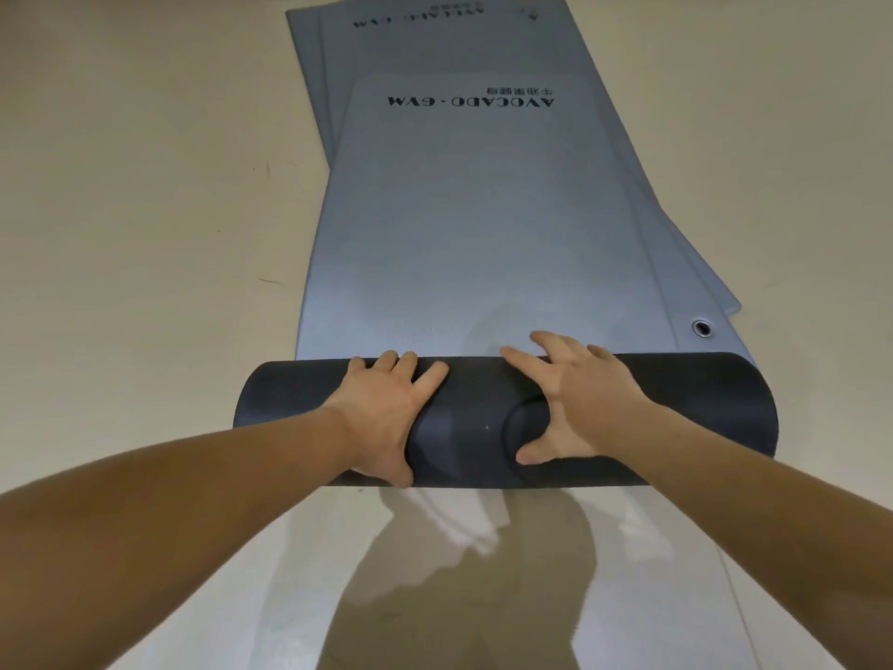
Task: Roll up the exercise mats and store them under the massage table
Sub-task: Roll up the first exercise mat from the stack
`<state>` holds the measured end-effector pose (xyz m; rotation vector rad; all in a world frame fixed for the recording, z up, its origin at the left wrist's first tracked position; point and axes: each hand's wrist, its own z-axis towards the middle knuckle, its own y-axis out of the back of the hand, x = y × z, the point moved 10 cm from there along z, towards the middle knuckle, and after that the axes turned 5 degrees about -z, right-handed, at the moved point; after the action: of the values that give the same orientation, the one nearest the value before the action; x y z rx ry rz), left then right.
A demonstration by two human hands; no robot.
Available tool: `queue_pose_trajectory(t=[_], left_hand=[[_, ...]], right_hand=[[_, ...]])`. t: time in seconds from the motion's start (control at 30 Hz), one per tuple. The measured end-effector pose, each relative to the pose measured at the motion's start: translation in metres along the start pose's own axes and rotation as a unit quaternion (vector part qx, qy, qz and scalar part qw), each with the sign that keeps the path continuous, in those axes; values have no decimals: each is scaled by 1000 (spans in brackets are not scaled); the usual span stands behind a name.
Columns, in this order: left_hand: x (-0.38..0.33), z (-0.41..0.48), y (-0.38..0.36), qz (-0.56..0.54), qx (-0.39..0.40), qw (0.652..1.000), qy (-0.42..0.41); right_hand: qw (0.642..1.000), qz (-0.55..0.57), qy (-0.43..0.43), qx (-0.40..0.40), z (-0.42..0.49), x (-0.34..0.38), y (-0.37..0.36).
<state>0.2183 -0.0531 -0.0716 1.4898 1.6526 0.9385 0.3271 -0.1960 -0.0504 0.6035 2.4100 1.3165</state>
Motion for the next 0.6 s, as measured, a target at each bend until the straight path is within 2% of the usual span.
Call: queue_pose_trajectory(t=[0.17, 0.3, 0.4, 0.5, 0.57, 0.6], left_hand=[[12, 8, 13, -45, 18, 999, -5], [13, 9, 20, -92, 37, 995, -9], [15, 1, 10, -177, 110, 978, -7], [4, -22, -18, -284, 197, 938, -10], [-4, -32, -25, -289, 204, 935, -31], [-3, -34, -21, -261, 183, 947, -40]], right_hand=[[997, -73, -22, -12, -6, 3, -14], [998, -61, 8, 11, 0, 2, 2], [995, -19, 47, 83, -3, 4, 3], [977, 77, 68, 188, -10, 14, -25], [960, 141, 67, 232, -10, 17, -46], [955, 166, 59, 238, -7, 16, -50]])
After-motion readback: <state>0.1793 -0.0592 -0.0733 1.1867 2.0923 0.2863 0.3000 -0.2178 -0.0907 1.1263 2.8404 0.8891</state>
